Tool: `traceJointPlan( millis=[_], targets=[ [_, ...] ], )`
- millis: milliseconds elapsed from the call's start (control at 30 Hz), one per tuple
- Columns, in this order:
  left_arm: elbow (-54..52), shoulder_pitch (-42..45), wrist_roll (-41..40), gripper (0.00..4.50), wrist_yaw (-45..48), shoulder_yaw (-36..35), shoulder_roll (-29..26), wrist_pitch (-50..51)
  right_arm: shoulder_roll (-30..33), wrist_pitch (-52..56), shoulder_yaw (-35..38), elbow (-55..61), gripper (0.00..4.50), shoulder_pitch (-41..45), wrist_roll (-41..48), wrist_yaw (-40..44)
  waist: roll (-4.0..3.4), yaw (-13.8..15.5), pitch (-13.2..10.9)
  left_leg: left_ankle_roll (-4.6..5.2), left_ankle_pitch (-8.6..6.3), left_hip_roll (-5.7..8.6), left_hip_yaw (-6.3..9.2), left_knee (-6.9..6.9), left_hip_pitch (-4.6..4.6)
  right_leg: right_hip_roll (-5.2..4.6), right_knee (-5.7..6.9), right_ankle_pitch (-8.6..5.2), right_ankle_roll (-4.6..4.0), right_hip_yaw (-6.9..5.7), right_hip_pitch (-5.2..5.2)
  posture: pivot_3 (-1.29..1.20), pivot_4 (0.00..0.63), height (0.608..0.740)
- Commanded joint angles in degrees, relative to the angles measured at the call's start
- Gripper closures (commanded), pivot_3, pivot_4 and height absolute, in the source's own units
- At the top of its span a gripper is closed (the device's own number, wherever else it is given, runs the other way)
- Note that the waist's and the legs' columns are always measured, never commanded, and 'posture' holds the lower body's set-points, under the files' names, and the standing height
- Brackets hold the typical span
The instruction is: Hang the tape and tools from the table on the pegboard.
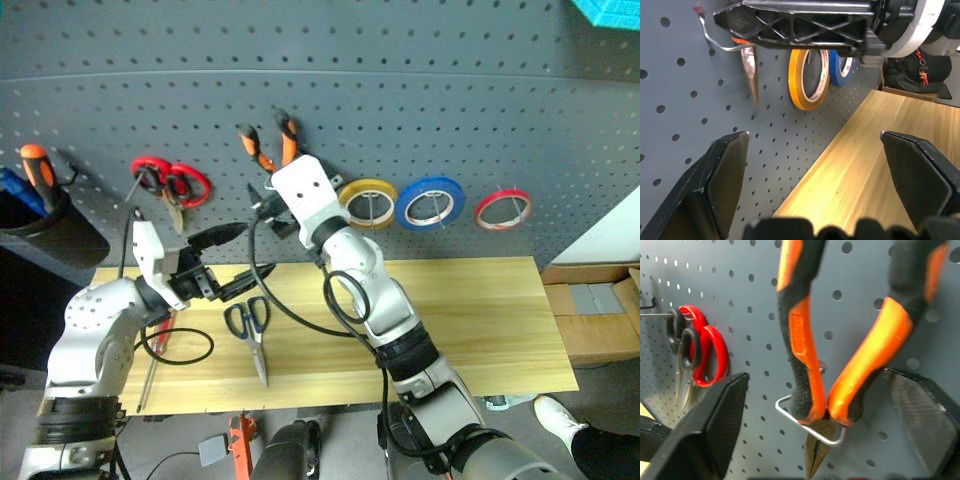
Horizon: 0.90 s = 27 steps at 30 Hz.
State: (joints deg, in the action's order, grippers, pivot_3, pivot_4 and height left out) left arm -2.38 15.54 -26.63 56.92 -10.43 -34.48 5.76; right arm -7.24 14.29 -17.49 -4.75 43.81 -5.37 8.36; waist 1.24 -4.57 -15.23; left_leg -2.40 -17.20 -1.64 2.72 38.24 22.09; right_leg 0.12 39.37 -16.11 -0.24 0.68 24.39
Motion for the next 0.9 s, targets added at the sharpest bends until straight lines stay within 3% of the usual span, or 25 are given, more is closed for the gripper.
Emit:
traceJointPlan(
  millis=[33, 233, 500, 700, 900],
  targets=[
    [-0.83, -0.04, -0.02, 0.00, -0.16, -0.11, 0.20, -1.16, -1.14, 2.01, 2.03, 5.05, 0.02, 0.81, 0.96, -0.47, 0.00, 0.01, 0.00, 0.00, 0.00, 0.00, 0.00, 0.06, 0.00, 0.00, 0.06, 0.00, 0.00, 0.00, 0.00, -0.06, 0.255, 0.740],
    [-0.85, -0.18, 0.11, 0.00, -0.37, -0.25, 0.32, -1.20, 3.28, 12.79, 3.98, 16.12, 0.02, 0.49, 4.37, 5.44, 0.00, -0.01, 0.00, 0.00, 0.00, 0.01, 0.03, 0.23, 0.00, 0.01, 0.24, 0.00, 0.00, -0.01, 0.00, -0.07, 0.254, 0.740],
    [-1.20, -0.68, 0.26, 0.00, -0.85, -0.12, 0.60, -0.89, 18.80, 33.90, 3.66, 31.85, 0.02, -3.55, 11.77, 18.86, 0.00, -0.04, 0.00, 0.02, -0.01, 0.02, 0.03, 0.22, 0.02, 0.01, 0.17, 0.00, 0.00, -0.01, -0.01, -0.08, 0.252, 0.740],
    [-1.83, -1.36, 0.15, 0.00, -1.13, 0.48, 0.95, -0.68, 27.88, 43.86, 11.51, 39.10, 0.02, -5.06, 20.41, 24.90, 0.00, -0.09, 0.00, 0.02, -0.01, 0.03, 0.05, 0.25, 0.02, 0.01, 0.18, -0.01, 0.01, -0.02, -0.02, -0.09, 0.252, 0.740],
    [-2.26, -1.92, 0.01, 0.00, -1.28, 1.34, 0.79, 0.11, 36.74, 50.88, 14.31, 46.28, 0.02, -9.10, 31.19, 32.50, 0.00, -0.14, 0.00, 0.02, -0.01, 0.03, 0.06, 0.23, 0.01, 0.04, 0.14, -0.01, 0.01, -0.02, -0.03, -0.10, 0.254, 0.740]
  ],
)
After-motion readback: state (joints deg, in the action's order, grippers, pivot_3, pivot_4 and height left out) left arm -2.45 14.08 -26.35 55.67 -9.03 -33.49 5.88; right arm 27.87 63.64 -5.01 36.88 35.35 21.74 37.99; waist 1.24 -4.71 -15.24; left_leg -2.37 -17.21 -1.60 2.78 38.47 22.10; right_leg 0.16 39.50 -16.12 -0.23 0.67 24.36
